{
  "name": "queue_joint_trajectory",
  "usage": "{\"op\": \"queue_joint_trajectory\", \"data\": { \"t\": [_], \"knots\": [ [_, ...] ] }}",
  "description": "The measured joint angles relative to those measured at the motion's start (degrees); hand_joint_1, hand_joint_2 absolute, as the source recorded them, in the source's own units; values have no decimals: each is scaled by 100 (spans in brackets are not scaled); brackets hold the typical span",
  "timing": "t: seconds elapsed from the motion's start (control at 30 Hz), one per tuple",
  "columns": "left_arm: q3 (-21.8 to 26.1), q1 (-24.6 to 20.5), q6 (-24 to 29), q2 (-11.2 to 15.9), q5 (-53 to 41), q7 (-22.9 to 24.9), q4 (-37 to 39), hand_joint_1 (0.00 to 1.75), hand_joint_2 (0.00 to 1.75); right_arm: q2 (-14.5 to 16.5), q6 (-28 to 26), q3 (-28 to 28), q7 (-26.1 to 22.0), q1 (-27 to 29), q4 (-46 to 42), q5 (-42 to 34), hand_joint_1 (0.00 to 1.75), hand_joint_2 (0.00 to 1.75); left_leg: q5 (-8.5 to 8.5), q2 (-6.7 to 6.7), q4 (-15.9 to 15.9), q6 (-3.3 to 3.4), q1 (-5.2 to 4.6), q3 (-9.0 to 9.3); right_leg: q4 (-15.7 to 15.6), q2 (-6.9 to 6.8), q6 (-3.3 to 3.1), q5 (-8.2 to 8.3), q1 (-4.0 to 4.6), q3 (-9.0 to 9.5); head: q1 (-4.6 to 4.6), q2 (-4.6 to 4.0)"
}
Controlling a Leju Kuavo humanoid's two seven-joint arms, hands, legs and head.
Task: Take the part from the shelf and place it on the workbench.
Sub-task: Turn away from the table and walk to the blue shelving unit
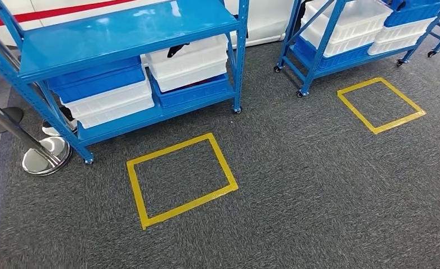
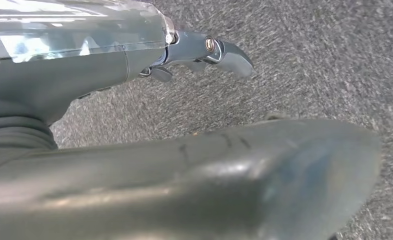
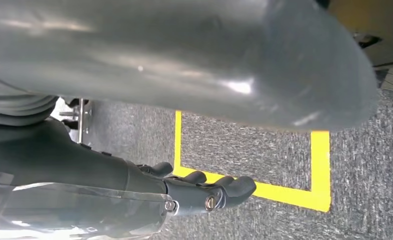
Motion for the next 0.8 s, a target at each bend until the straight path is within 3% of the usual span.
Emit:
{"op": "queue_joint_trajectory", "data": {
  "t": [0.03, 0.1, 0.17, 0.2, 0.23, 0.27, 0.3, 0.37, 0.43, 0.5, 0.57, 0.6, 0.67, 0.73, 0.77, 0.8],
  "knots": [
    [0, 6, -3, -4, 0, 0, 0, 0, 0, 3, 1, 0, -7, -5, -2, 1, 0, 0, 28, -59, -35, 30, 17, 14, 19, 43, 37, -26, -7, 8, 1, 0],
    [-1, 5, -6, -12, 1, 1, 0, 0, 0, -1, 40, 0, -51, -2, -5, 7, 0, 0, 93, -177, -101, 91, 62, 38, 342, 319, 96, -254, -21, -121, 2, 0],
    [-1, -3, -2, -15, 2, -1, 0, 0, 0, -21, 126, 0, -121, 7, -4, 14, 0, 0, 116, -294, -105, 119, 67, 13, 1074, 583, 125, -632, -39, -470, 2, 0],
    [-1, -4, 1, -15, 2, -2, 0, 0, 0, -34, 167, 0, -149, 11, -4, 15, 0, 0, 119, -363, -99, 123, 66, 3, 1412, 619, 135, -750, -42, -640, 2, 0],
    [-1, 0, 2, -15, 2, -3, 0, 0, 0, -46, 196, 0, -172, 13, -3, 15, 0, 0, 119, -435, -89, 122, 66, -3, 1585, 629, 142, -756, -45, -738, 2, 0],
    [-1, 8, -1, -15, 0, -7, 0, 0, 0, -56, 219, 0, -189, 15, -3, 13, 0, 0, 116, -513, -75, 117, 68, -5, 1533, 637, 145, -641, -51, -728, 2, 0],
    [-2, 15, -5, -15, -4, -13, 0, 0, 0, -67, 238, 0, -203, 15, -3, 10, 0, 0, 109, -590, -55, 106, 71, -4, 1258, 665, 145, -432, -61, -612, 2, 0],
    [-7, 24, -26, -15, -13, -28, 0, 0, 0, -86, 260, -3, -225, 20, -2, -4, 0, 0, 81, -730, 6, 60, 70, -24, 487, 880, 139, -48, -96, -280, 2, 0],
    [-11, 24, -60, -9, -10, -38, 0, 0, 0, -96, 192, -24, -264, 22, 1, -31, 0, 0, 62, -823, 56, -7, 61, -72, 111, 1043, 107, 66, -105, -138, 2, 0],
    [-12, 31, -96, 3, 18, -40, 0, 0, 0, -100, 90, -55, -339, 21, 1, -82, 0, 0, 60, -890, 54, -77, 70, -105, 96, 989, 39, 60, -87, -143, 2, 0],
    [-6, 44, -119, 23, 68, -45, 0, 0, 0, -108, 78, -99, -436, 29, -1, -149, 0, 0, -6, -784, 148, -137, 77, -149, 71, 910, -42, 62, -94, -128, 2, 0],
    [-2, 44, -122, 32, 91, -48, 0, 0, 0, -116, 97, -125, -480, 36, -1, -175, 0, 0, -117, -664, 338, -161, 74, -237, 59, 867, -80, 59, -101, -120, 1, 0],
    [6, 34, -114, 38, 110, -51, 0, 0, 0, -133, 141, -160, -521, 59, -1, -195, 0, 0, -468, -421, 1048, -196, 73, -587, 54, 783, -129, 28, -84, -109, 0, 0],
    [11, 32, -103, 38, 114, -51, 0, 0, 0, -147, 172, -180, -528, 85, 0, -197, 0, 0, -671, -355, 1692, -209, 81, -926, 55, 702, -140, -11, -60, -81, 0, 0],
    [13, 40, -100, 39, 114, -50, 0, 0, 0, -153, 184, -186, -528, 94, 1, -197, 0, 0, -607, -346, 1733, -200, 80, -956, 56, 672, -138, -36, -50, -51, 0, 0],
    [14, 50, -98, 42, 114, -50, 0, 0, 0, -156, 193, -189, -528, 98, 1, -197, 0, 0, -434, -342, 1533, -178, 77, -863, 56, 649, -134, -64, -42, -8, 0, 0]
  ]
}}
